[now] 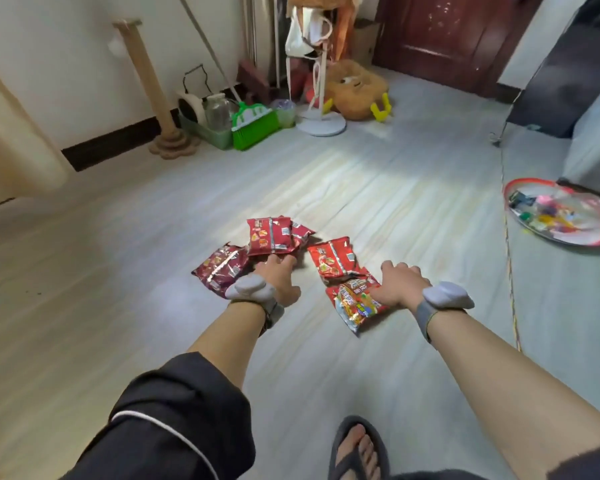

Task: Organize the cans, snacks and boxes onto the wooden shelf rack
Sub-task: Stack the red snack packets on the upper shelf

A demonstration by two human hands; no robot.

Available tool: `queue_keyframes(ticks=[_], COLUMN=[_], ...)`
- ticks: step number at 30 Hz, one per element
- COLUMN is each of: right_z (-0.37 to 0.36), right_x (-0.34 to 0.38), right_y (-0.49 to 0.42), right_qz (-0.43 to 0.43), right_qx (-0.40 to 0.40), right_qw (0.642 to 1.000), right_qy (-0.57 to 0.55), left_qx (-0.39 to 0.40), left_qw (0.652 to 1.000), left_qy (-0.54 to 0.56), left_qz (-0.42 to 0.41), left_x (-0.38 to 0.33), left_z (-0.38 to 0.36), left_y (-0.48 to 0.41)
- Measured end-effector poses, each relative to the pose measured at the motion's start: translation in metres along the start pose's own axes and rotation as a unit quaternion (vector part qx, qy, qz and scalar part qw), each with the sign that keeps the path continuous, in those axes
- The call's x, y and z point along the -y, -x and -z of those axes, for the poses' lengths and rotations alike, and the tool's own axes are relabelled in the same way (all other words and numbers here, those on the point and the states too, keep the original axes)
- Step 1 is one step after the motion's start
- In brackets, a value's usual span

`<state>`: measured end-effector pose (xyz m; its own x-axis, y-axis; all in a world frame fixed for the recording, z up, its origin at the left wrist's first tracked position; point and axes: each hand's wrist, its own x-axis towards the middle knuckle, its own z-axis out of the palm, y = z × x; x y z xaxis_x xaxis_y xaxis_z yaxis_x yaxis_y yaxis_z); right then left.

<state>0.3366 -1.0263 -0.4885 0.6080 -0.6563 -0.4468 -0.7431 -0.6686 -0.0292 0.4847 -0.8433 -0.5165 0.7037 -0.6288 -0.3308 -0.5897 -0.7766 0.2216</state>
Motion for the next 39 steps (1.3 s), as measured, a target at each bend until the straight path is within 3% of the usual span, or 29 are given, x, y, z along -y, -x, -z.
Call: queue_keyframes(ticks=[8, 18, 24, 27, 31, 33, 36, 39], right_z=[-0.066, -0.163, -0.169, -0.169, -0.173, -0.171, -0.160, -0.118], right_x=[-0.033, -0.043, -0.053, -0.049, -0.046, -0.039, -0.039, -0.022], right_y=[-0.137, -0.227, -0.229, -0.220, -0.204, -0.194, -0.184, -0.151], right_qz=[-0.039, -0.084, -0.110, -0.129, -0.128, -0.102, -0.036, 0.012], right_qx=[0.072, 0.101, 0.079, 0.126, 0.182, 0.190, 0.203, 0.209], right_qw=[0.995, 0.989, 0.986, 0.980, 0.967, 0.967, 0.970, 0.966], right_qy=[-0.063, -0.064, -0.101, -0.085, -0.122, -0.131, -0.125, -0.150], left_qx=[0.048, 0.067, -0.046, -0.031, 0.022, 0.046, 0.081, 0.045], left_qw=[0.998, 0.989, 0.979, 0.962, 0.957, 0.971, 0.994, 0.997], left_qy=[-0.008, -0.043, -0.113, -0.201, -0.213, -0.161, -0.047, 0.056], left_qz=[-0.047, -0.122, -0.164, -0.183, -0.197, -0.171, -0.064, 0.042], left_x=[-0.066, -0.078, -0.079, -0.072, -0.061, -0.046, -0.036, -0.020], left_z=[-0.113, -0.194, -0.214, -0.215, -0.209, -0.193, -0.161, -0.116], left_y=[-0.144, -0.257, -0.257, -0.232, -0.200, -0.179, -0.153, -0.125])
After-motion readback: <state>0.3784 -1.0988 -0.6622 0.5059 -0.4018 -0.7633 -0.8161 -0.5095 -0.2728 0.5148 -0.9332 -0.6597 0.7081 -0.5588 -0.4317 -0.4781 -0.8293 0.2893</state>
